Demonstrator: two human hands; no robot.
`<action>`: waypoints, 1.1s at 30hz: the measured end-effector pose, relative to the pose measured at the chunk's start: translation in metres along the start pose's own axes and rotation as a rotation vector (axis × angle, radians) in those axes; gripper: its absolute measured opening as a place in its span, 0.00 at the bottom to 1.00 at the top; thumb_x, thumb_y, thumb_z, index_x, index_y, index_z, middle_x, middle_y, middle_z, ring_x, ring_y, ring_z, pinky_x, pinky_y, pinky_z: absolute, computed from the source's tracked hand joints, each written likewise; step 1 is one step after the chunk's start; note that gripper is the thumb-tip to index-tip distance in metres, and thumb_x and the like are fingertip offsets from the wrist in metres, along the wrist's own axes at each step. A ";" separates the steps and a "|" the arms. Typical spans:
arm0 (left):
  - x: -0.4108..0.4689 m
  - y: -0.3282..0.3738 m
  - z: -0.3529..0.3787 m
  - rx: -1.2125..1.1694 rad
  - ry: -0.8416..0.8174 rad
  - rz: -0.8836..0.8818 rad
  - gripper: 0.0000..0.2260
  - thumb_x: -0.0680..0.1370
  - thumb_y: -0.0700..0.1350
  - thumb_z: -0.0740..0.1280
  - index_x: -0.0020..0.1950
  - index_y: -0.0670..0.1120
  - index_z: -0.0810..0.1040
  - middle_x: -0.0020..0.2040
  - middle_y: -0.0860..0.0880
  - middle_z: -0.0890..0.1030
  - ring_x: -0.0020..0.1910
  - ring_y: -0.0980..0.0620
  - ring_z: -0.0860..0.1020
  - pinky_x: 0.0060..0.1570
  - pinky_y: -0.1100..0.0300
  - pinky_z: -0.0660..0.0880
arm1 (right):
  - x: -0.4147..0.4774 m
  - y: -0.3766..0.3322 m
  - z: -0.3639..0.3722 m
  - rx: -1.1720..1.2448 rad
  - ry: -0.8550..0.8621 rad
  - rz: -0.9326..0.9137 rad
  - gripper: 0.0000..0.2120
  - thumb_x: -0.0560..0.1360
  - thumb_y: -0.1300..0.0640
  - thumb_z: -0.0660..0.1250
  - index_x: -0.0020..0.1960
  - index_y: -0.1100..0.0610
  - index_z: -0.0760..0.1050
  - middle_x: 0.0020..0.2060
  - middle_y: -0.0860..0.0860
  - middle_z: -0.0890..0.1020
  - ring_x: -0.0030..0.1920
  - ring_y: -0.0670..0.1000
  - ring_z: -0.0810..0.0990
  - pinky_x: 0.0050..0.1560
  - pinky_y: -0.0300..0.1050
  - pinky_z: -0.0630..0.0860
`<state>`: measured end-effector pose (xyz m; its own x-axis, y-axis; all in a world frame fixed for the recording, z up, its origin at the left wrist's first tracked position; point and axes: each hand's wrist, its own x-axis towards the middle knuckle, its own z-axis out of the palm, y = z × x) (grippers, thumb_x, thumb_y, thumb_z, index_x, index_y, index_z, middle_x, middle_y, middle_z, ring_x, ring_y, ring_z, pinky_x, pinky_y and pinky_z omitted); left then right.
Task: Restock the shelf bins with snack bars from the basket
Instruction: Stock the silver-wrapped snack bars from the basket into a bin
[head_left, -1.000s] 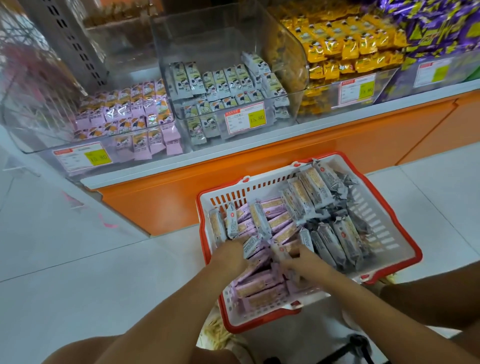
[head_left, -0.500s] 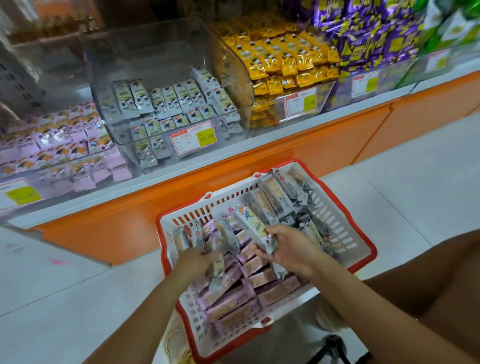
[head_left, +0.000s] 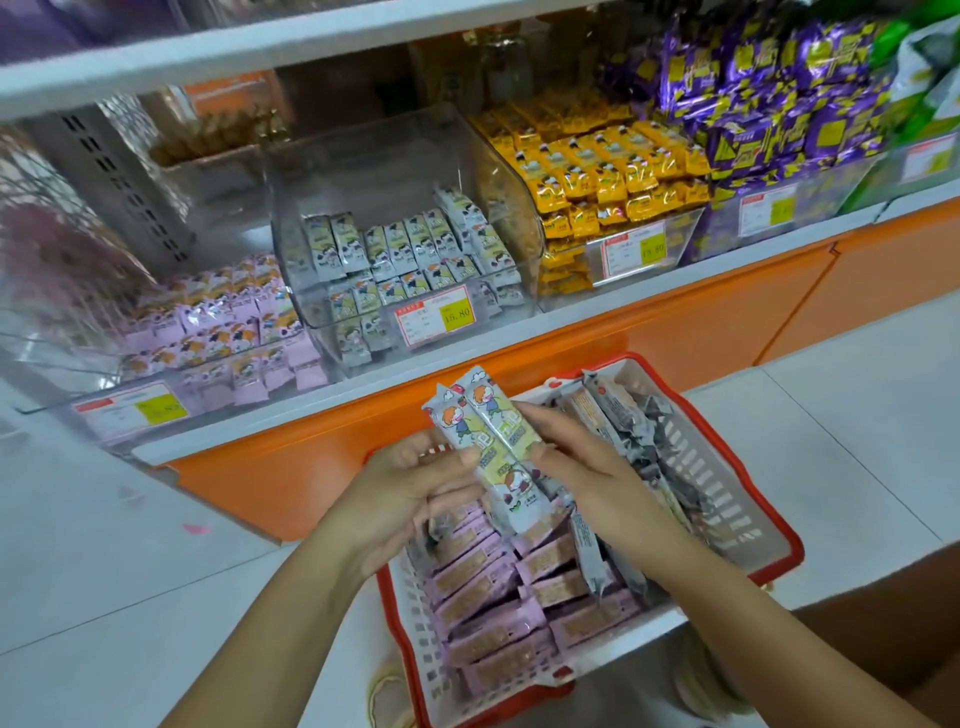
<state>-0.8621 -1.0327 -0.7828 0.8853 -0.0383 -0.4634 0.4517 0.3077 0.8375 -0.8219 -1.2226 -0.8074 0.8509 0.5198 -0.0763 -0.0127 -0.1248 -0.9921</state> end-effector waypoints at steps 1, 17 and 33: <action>-0.003 0.005 0.000 0.018 0.005 0.032 0.19 0.69 0.39 0.69 0.59 0.41 0.76 0.53 0.42 0.83 0.52 0.46 0.82 0.49 0.60 0.80 | 0.002 -0.005 0.000 -0.007 -0.013 -0.025 0.19 0.82 0.57 0.58 0.70 0.45 0.69 0.63 0.40 0.76 0.63 0.40 0.74 0.63 0.39 0.71; -0.005 0.079 -0.015 -0.049 0.111 0.347 0.15 0.67 0.41 0.70 0.51 0.37 0.74 0.45 0.44 0.84 0.47 0.52 0.83 0.46 0.62 0.80 | 0.074 -0.099 0.035 -0.662 0.101 -0.329 0.29 0.70 0.47 0.71 0.68 0.52 0.68 0.55 0.48 0.70 0.56 0.47 0.71 0.56 0.44 0.73; 0.033 0.097 -0.082 0.958 0.779 0.516 0.21 0.79 0.45 0.63 0.73 0.46 0.67 0.69 0.47 0.72 0.66 0.49 0.73 0.59 0.65 0.66 | 0.352 -0.096 0.060 -0.915 0.268 0.285 0.31 0.70 0.33 0.66 0.60 0.58 0.76 0.60 0.56 0.77 0.60 0.60 0.74 0.57 0.53 0.75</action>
<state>-0.7986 -0.9265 -0.7408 0.8283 0.5270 0.1903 0.2700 -0.6729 0.6887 -0.5522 -0.9771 -0.7449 0.9711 0.1748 -0.1625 0.0790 -0.8779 -0.4723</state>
